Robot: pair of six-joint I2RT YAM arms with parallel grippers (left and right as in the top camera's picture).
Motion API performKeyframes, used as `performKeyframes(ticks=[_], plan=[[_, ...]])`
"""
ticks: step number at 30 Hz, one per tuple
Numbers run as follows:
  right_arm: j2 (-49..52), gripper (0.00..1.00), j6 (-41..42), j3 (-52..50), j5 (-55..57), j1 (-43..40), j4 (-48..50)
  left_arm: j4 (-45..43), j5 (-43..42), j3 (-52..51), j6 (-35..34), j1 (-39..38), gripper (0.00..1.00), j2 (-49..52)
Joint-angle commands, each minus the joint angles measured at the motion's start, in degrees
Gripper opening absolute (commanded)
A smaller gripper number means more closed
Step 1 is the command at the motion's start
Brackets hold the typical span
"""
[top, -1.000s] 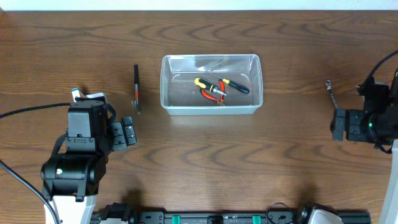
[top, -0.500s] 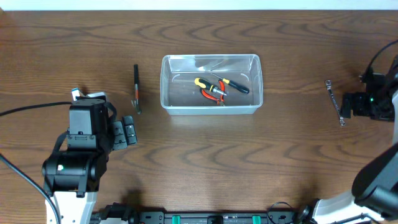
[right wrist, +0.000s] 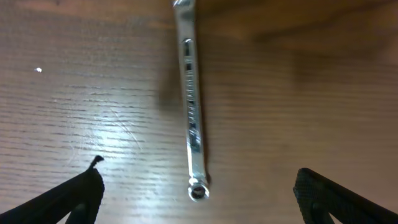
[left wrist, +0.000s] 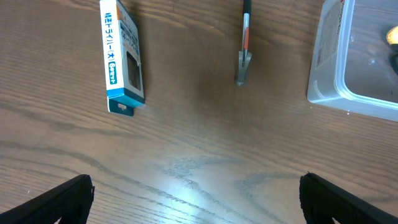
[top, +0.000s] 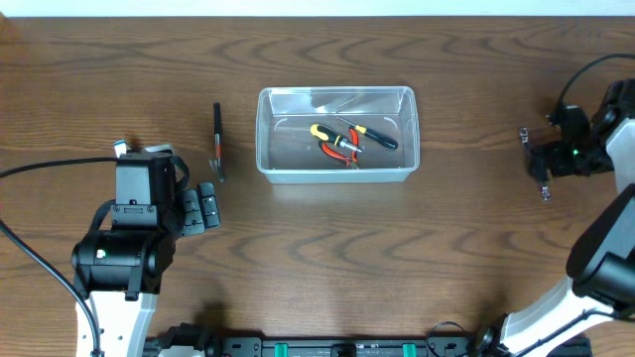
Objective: Pack container
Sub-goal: 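Lower the right gripper onto the silver wrench and grasp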
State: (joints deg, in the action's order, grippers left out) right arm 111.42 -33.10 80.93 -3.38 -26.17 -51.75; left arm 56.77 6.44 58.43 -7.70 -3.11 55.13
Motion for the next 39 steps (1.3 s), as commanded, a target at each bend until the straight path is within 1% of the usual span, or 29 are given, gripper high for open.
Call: performKeyframes(ticks=[1,6,12,19,23,25,27,29,32,39], plan=[[4.28,0.98,-1.90,-0.04,-2.27,1.09,-0.22,0.17,0.70,1.05,-0.11,-0.17,0.98,0.17],[7.54,0.96,-1.90,-0.04,-2.16,1.64,0.20,0.17,0.72,1.05,-0.11,-0.17,0.98,0.17],[7.85,0.93,-1.90,-0.07,-1.92,1.60,0.26,0.17,0.70,1.05,-0.11,-0.17,0.98,0.17],[7.85,0.73,-1.68,-0.07,-1.97,1.42,0.33,0.17,0.70,1.05,-0.11,-0.17,0.98,0.17],[7.85,0.56,-1.66,-0.07,-1.97,1.40,0.31,0.17,0.70,1.05,-0.11,-0.17,0.98,0.17],[7.85,0.50,-1.62,-0.07,-1.97,1.40,0.28,0.17,0.70,1.05,-0.11,-0.17,0.98,0.17],[7.85,0.49,-0.55,-0.07,-2.03,1.40,0.35,0.17,0.70,1.05,-0.11,-0.17,0.98,0.17],[7.85,0.45,-0.15,-0.07,-2.01,1.40,0.37,0.17,0.70,1.05,-0.11,-0.17,0.98,0.17],[7.85,0.43,-0.15,-0.07,-2.03,1.42,0.39,0.17,0.70,1.05,-0.11,-0.17,0.98,0.17],[7.85,0.24,-0.13,-0.07,-2.03,1.42,0.33,0.17,0.70,1.05,-0.11,-0.17,0.98,0.17]])
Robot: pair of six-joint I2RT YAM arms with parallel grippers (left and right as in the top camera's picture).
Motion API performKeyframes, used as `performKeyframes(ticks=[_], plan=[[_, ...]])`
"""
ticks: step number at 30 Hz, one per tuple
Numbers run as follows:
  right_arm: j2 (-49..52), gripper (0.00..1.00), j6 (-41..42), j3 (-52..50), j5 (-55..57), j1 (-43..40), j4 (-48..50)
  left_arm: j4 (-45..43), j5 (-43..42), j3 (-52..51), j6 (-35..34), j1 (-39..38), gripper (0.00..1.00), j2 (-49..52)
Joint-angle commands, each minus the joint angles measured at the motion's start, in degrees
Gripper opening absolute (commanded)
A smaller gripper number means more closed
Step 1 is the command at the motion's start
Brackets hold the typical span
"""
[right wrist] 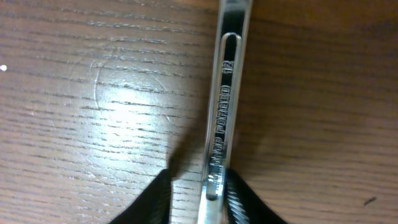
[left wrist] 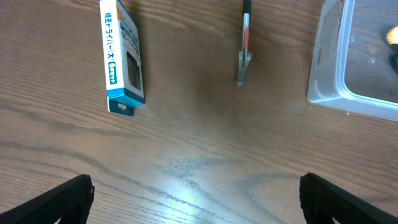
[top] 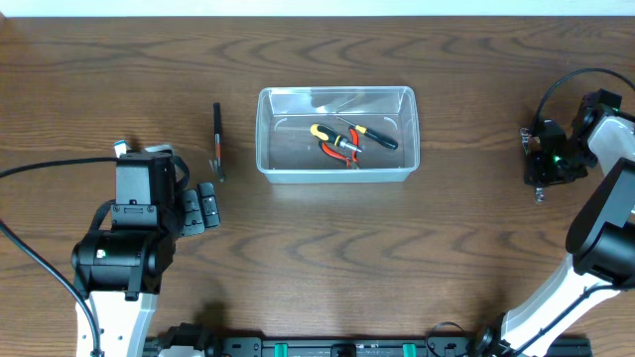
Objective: Pack container
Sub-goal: 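Lower the right gripper onto the silver wrench and grasp, then carry the wrench into the container and release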
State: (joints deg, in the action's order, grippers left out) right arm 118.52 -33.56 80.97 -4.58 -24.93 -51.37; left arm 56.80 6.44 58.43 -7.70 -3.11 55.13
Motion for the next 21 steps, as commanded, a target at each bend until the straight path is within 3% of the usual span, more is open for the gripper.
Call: performKeyframes(ticks=[1,4,12,21], plan=[[0.74,0.22,0.33,-0.11,-0.83,0.17,-0.04,0.15,0.70,1.05,-0.11,-0.17,0.98,0.17],[0.74,0.12,0.55,-0.11,-0.83,0.17,0.00,0.17,0.70,1.05,-0.11,-0.17,0.98,0.17],[0.74,0.01,0.55,-0.11,-0.83,0.17,0.02,0.17,0.70,1.05,-0.11,-0.17,0.98,0.17],[-1.03,0.01,3.34,0.50,-3.48,1.27,-0.07,0.15,0.70,1.05,-0.11,-0.17,0.98,0.17]])
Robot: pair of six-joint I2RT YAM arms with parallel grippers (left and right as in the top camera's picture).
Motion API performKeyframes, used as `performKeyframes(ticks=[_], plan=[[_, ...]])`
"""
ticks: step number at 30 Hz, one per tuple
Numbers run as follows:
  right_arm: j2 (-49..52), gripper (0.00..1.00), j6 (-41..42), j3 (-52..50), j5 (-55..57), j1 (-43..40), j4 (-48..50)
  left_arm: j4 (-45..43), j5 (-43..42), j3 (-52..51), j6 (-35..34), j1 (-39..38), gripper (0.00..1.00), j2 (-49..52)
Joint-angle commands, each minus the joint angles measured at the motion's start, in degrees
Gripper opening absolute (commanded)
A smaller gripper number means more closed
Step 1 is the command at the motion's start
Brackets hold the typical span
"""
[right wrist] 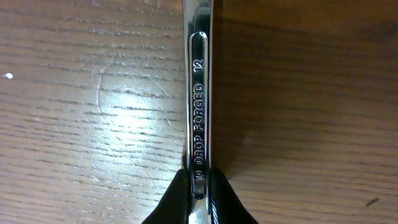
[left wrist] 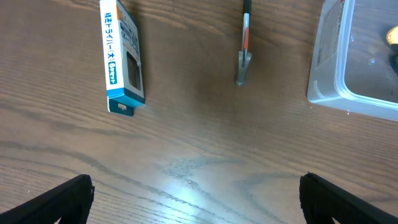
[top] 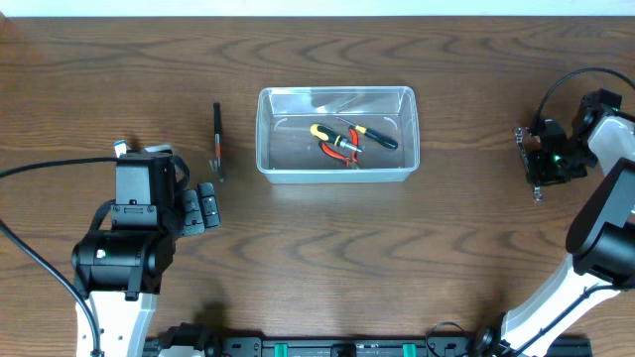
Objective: Pack container
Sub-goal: 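Carry the wrench into the container and release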
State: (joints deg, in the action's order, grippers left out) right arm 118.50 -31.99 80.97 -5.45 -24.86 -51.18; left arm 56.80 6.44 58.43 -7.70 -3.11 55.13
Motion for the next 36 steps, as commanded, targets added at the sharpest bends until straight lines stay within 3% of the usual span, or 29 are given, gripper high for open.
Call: performKeyframes(ticks=[1,7,13,21,31,36], plan=[[-1.73,0.01,1.79,0.94,-2.95,1.68,-0.79,0.15,0.70,1.05,-0.11,-0.17,0.98,0.17],[-9.33,0.01,3.26,7.82,-2.97,8.72,-5.46,0.15,0.70,1.05,-0.09,-0.17,0.98,0.17],[-16.65,0.01,2.64,18.40,-2.97,22.23,-7.80,0.15,0.70,1.05,-0.11,-0.20,0.98,0.17],[-14.14,0.01,-16.44,20.98,-3.17,45.07,-8.04,0.17,0.70,1.05,-0.11,-0.17,0.98,0.17],[2.62,0.01,-18.82,20.98,-4.24,49.81,-9.18,0.24,0.70,1.05,-0.11,-0.17,0.98,0.17],[5.07,0.03,-18.84,20.98,-4.24,49.79,-9.75,0.24,0.70,1.05,-0.11,-0.17,0.98,0.17]])
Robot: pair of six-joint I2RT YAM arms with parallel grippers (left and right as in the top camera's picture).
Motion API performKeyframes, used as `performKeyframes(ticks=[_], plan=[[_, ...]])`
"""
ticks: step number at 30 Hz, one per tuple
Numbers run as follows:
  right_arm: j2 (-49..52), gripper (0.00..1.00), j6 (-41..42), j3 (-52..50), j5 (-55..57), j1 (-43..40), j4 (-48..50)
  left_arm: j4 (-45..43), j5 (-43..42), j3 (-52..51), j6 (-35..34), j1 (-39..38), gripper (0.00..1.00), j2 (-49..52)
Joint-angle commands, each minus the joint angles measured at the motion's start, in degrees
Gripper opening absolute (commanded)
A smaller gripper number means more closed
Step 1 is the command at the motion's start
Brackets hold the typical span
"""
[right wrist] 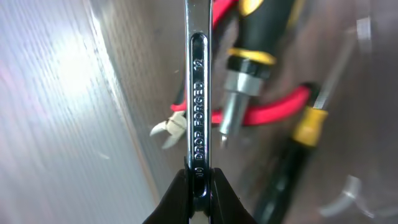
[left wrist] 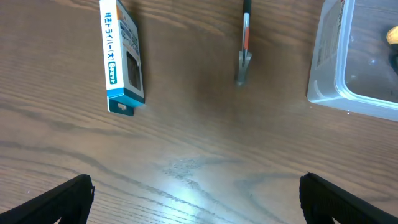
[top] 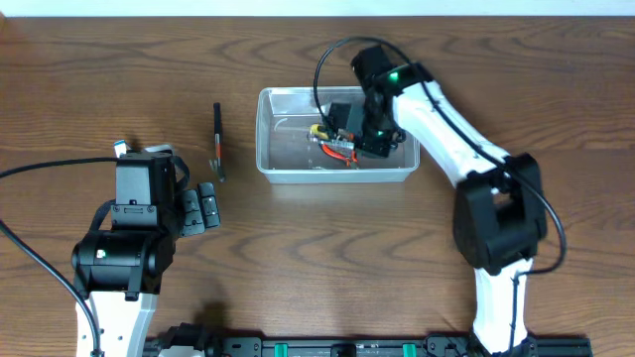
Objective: Pack container
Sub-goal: 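Carry the wrench into the container and release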
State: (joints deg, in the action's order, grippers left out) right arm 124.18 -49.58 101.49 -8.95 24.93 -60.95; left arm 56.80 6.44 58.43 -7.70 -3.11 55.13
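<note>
The clear plastic container (top: 268,134) stands mid-table; its corner shows in the left wrist view (left wrist: 326,68). Inside lie red-handled pliers (right wrist: 273,109) and yellow-black screwdrivers (right wrist: 249,37). My right gripper (right wrist: 198,186) is shut on a steel wrench (right wrist: 198,93) stamped DROP FORGED, held over the container's inside above those tools; seen from overhead the gripper (top: 369,129) hangs over the box. My left gripper (left wrist: 196,199) stands open above bare wood, left of the container. A black-handled tool (top: 217,139) lies left of the box.
A blue and white carton (left wrist: 121,56) lies on the table at the left, near my left arm (top: 134,228). The black-handled tool (left wrist: 244,43) shows between the carton and the container.
My right gripper, shut on the wrench, was at the table's right edge with the wrench just over the wood; now it holds the wrench over the container. The left arm is unmoved.
At first my right gripper stood open above the wrench lying at the right edge. Then its fingers were down around the wrench, then shut on it. Now the wrench hangs over the tools in the container. The left gripper stayed open and still throughout.
</note>
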Motion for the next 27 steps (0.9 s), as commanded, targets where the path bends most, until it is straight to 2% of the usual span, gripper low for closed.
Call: performKeyframes(ticks=[1,4,8,14,18,19,20,21,22,27], plan=[[-0.61,0.06,-1.27,0.46,-0.74,-0.11,0.11,0.24,0.70,1.05,-0.11,-0.17,0.98,0.17],[-0.63,0.25,-1.25,0.46,-0.48,-0.20,0.28,0.24,0.70,1.05,-0.11,-0.17,0.98,0.17],[-0.63,0.35,-1.25,0.46,-0.09,-0.37,0.28,0.22,0.68,1.05,-0.11,-0.17,0.98,0.17],[-1.51,0.38,2.03,1.92,2.40,-0.74,1.18,1.84,-2.05,1.84,-0.11,-0.17,0.98,0.31],[-4.66,0.44,8.63,7.61,3.37,-2.47,1.14,8.90,-5.62,8.74,-0.61,-0.17,0.98,3.58],[-5.57,0.48,10.97,9.49,3.39,-3.17,1.14,10.91,-5.60,11.41,-0.66,-0.17,0.98,5.05],[-6.73,0.63,14.14,11.76,3.39,-4.11,0.94,13.20,-5.62,14.97,-0.66,-0.17,0.98,7.08],[-7.89,0.93,17.84,14.10,3.39,-5.20,0.68,15.13,-5.62,18.27,-0.76,-0.17,0.98,9.03],[-8.92,0.99,21.09,15.96,3.39,-6.23,0.44,16.70,-5.62,21.66,-0.76,-0.17,0.98,11.08],[-13.86,0.99,29.75,21.29,3.45,-13.38,-2.84,19.54,-5.81,35.89,1.07,-0.17,0.98,22.64]])
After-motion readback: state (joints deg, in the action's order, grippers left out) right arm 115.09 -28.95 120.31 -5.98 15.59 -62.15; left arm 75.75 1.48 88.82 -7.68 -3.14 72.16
